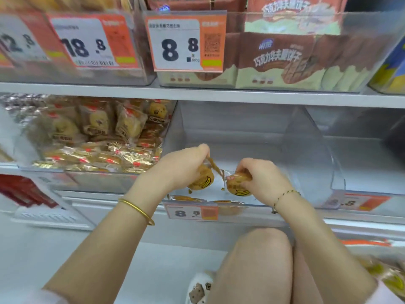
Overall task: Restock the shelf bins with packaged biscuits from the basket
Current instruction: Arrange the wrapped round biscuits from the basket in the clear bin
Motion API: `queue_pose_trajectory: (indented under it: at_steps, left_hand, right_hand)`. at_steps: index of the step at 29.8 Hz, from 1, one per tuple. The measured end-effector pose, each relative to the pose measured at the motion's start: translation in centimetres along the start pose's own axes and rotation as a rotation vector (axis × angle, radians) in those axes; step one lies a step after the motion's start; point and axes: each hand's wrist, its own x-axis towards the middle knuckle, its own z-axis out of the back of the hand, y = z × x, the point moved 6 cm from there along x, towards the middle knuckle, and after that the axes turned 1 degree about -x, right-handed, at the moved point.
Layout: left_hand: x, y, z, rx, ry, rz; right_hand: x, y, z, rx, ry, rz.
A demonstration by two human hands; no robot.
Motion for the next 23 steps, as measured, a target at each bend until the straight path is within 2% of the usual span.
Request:
queue_pose_trajectory:
  at_steps: [6,14,19,23]
  left_hand:
    - [0.3,0.8,-2.5,0.106,0.153,0.012]
    - [-0.1,1.0,-3.2,0.127,0.246,-0.007]
    - [-0.5,0.6,-3.1,0.113,0.249,0.020]
    - [-0.5,0.3,-3.6,0.133,0.234,0.054]
  right_hand:
    - [0.2,0.8,-1.7,0.016,0.095,0.039]
    - [-0.4,2.4,-3.3,0.049,0.301,0.142]
    - [-0.3,2.2,-2.9,0.077,0.227,0.133]
    - [0.0,2.0,-3.6,0.062,0.289,0.131]
